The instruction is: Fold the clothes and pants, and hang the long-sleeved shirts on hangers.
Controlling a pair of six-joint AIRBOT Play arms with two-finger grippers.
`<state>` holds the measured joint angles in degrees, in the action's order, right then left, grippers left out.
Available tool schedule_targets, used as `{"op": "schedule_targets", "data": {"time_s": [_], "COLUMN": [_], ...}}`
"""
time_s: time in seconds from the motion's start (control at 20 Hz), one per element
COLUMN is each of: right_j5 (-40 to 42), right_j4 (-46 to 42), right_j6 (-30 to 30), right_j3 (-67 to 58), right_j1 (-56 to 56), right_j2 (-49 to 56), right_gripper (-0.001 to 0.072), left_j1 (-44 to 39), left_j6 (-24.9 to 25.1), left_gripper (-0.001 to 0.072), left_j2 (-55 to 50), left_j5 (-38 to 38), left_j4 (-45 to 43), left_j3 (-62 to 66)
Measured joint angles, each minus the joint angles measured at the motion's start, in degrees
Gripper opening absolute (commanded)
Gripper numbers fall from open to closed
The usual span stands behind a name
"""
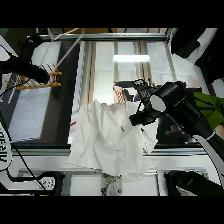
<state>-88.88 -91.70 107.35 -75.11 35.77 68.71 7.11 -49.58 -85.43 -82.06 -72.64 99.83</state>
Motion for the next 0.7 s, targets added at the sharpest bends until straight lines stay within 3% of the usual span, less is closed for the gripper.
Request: {"op": "schedule_targets", "data": {"time_s": [0.3,0.7], "right_j5": [0.0,0.0], "right_j4": [0.0,0.0], "right_j6": [0.0,0.0], "right_j3": [0.0,0.0], "right_j1": [0.0,0.0], "right_j2": [0.0,0.0], "right_gripper": [0.0018,0.0018], "left_j1": [-0.8,0.8], "left_j6": [7.0,23.7], "left_gripper": [0.0016,0.0015], "left_j2": [1.5,7.9], "left_j5": [-13.0,-21.7], "left_j4": [9.8,12.1], "left_j3": [0.0,-11.9]}}
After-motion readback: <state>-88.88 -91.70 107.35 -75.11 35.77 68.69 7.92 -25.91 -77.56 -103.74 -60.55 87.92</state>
